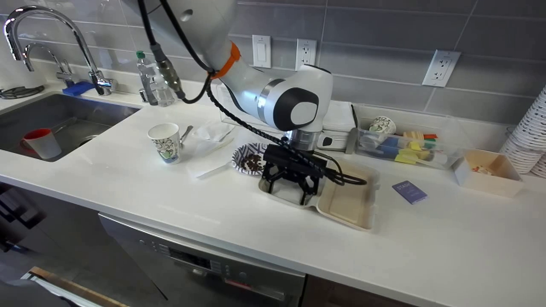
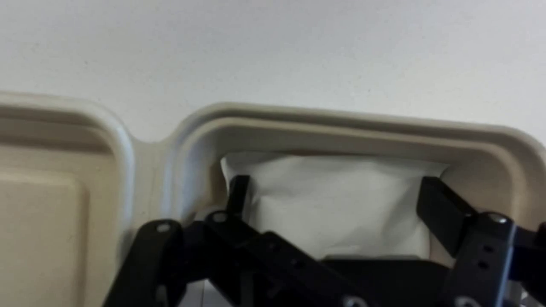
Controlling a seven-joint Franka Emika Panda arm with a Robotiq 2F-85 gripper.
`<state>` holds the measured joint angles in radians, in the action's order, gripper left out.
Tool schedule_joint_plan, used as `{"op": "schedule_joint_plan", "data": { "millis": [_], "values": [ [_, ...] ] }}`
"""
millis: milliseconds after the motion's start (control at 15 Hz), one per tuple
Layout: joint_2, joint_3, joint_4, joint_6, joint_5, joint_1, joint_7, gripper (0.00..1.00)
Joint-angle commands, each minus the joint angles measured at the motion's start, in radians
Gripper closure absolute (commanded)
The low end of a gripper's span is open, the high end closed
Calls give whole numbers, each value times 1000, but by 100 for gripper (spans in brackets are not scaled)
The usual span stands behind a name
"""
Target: Pick up the tissue and put it into the take-away food container
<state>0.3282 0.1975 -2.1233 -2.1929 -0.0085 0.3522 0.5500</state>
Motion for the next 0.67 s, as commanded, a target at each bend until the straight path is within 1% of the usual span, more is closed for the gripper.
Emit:
{"op": "schedule_joint_plan", "data": {
  "millis": [0, 267, 533, 600],
  "values": [
    [-19, -4, 2, 33, 21, 9, -13, 0],
    [-81, 0, 9, 30, 63, 20, -10, 0],
    [-130, 9, 25, 28, 99, 17, -9, 0],
    [-140, 8, 24, 9, 109, 15, 4, 0]
  ]
}}
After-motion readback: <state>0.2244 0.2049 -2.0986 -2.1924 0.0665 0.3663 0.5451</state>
